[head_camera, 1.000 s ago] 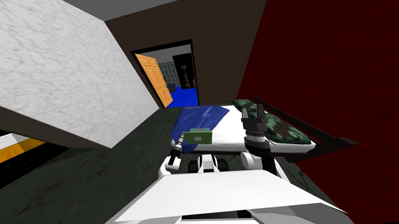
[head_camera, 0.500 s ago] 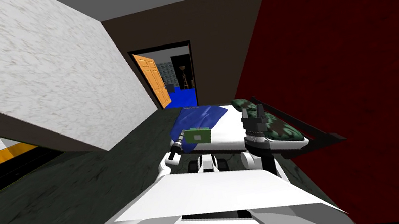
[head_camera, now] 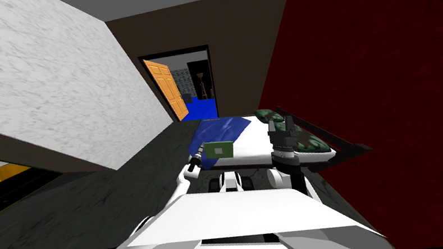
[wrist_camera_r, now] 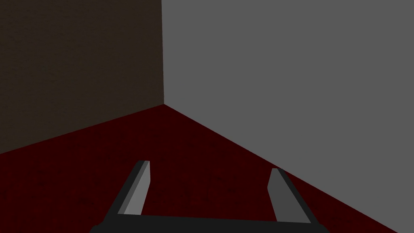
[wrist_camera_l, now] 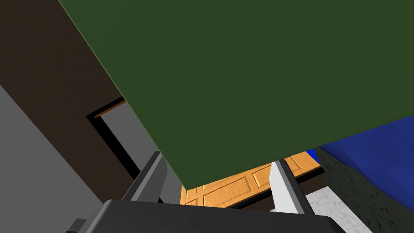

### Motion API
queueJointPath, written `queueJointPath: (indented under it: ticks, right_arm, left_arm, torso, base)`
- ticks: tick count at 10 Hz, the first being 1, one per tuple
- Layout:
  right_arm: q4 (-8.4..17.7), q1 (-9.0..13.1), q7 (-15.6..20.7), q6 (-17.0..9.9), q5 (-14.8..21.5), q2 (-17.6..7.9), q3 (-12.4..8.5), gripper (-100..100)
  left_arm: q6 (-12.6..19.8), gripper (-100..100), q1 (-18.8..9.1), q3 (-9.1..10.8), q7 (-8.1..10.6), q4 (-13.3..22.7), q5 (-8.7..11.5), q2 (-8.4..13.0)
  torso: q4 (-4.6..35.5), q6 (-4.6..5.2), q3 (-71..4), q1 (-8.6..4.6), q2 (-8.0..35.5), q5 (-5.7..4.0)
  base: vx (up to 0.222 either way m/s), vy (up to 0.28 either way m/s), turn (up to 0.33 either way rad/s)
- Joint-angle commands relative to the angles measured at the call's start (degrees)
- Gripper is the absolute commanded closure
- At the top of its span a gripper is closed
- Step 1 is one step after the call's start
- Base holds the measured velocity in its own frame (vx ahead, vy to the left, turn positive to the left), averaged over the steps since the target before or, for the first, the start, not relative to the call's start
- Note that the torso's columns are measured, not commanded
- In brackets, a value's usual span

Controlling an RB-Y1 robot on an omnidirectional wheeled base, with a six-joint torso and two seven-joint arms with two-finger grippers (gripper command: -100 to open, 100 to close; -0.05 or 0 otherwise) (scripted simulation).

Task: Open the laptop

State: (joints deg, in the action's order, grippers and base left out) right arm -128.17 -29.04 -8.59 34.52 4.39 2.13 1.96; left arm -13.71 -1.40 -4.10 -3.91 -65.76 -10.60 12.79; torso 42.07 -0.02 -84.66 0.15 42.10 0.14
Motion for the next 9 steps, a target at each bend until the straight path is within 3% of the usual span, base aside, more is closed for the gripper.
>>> queueJointPath:
  ticks: [1,3,4,6,7,9]
  right_arm:
    - [0.00,0.00,0.00,0.00,0.00,0.00,0.00,0]
    - [0.00,0.00,0.00,0.00,0.00,0.00,0.00,0]
    - [0.00,0.00,0.00,0.00,0.00,0.00,0.00,0]
    - [0.00,0.00,0.00,0.00,0.00,0.00,0.00,0]
    - [0.00,0.00,0.00,0.00,0.00,0.00,0.00,0]
    - [0.00,0.00,0.00,0.00,0.00,0.00,0.00,0]
  left_arm:
    - [4.03,100,-2.18,-0.61,1.34,0.18,0.36,0.98]
    - [6.98,100,-2.18,-0.61,1.34,0.18,0.36,0.98]
    - [8.44,100,-4.28,-1.09,2.47,0.21,0.68,1.92]
    - [11.37,100,-4.28,-1.09,2.47,0.21,0.68,1.92]
    - [12.88,100,-6.38,-1.57,3.60,0.24,1.01,2.85]
    - [15.75,100,-6.38,-1.57,3.60,0.24,1.01,2.85]
  torso:
    - [-0.10,-0.10,-0.02,0.00,0.01,0.02]
    - [0.05,0.01,0.03,-0.08,0.11,-0.04]
    - [-0.06,-0.08,-0.02,-0.03,0.01,-0.02]
    - [0.06,-0.02,0.01,-0.05,0.07,-0.05]
    - [-0.02,-0.09,-0.02,-0.04,0.02,-0.04]
    - [0.09,-0.02,0.03,-0.07,0.10,-0.07]
  base:
    - [-0.038,-0.004,-0.069]
    - [-0.026,0.005,-0.034]
    - [-0.039,0.006,-0.058]
    - [-0.025,0.006,-0.043]
    - [-0.031,0.002,-0.078]
    - [-0.023,0.005,-0.030]
